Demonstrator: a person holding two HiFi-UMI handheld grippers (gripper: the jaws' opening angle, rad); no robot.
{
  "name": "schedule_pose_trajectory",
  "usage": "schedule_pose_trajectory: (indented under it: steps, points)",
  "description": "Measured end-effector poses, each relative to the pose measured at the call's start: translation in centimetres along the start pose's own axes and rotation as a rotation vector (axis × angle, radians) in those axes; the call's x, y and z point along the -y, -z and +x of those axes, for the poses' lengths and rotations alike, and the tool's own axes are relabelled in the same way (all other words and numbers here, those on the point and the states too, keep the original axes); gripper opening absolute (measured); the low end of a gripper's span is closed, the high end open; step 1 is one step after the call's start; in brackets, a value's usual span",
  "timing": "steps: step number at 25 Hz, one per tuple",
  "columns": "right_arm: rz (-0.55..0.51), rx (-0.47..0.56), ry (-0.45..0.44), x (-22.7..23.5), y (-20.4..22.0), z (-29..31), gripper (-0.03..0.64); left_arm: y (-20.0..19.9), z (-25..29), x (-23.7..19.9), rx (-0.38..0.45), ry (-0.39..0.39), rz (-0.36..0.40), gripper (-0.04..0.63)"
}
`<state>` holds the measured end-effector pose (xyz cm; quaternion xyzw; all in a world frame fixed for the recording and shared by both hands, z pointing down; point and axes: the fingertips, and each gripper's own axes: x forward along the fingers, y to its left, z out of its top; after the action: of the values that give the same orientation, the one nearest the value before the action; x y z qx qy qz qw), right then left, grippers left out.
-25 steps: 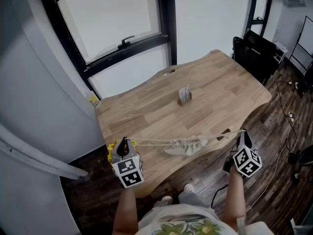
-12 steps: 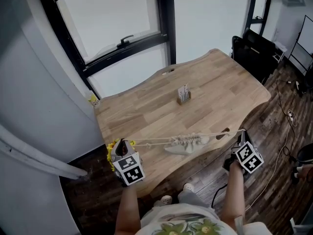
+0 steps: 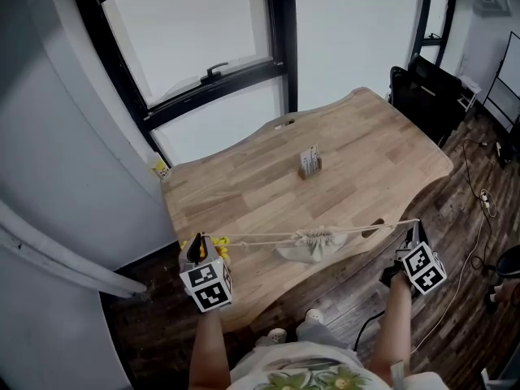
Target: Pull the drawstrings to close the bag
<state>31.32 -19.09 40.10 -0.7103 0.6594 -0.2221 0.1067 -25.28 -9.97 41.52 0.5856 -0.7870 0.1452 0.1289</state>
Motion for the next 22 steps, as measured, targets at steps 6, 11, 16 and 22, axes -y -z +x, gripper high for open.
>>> schedule_pose_trajectory:
  steps: [6,11,16,22]
  points:
    - [-0.093,-0.009,-0.054,-1.9,0.0,-0.2,0.014,-1.3,-0.3,0.1,0.047,-0.043,0.062,0.017]
    - [-0.130,-0.014,-0.104,-3.2,0.5,-0.4,0.014,-1.3,-0.2,-0.2,0.048,-0.054,0.028,0.015]
    - [-0.150,-0.015,-0.093,-3.5,0.8,-0.4,0.012,-1.2,-0.2,-0.3,0.055,-0.067,0.045,0.015]
    - [-0.160,-0.012,-0.084,-3.9,0.5,-0.4,0.012,-1.2,-0.2,-0.1,0.049,-0.061,0.052,0.015]
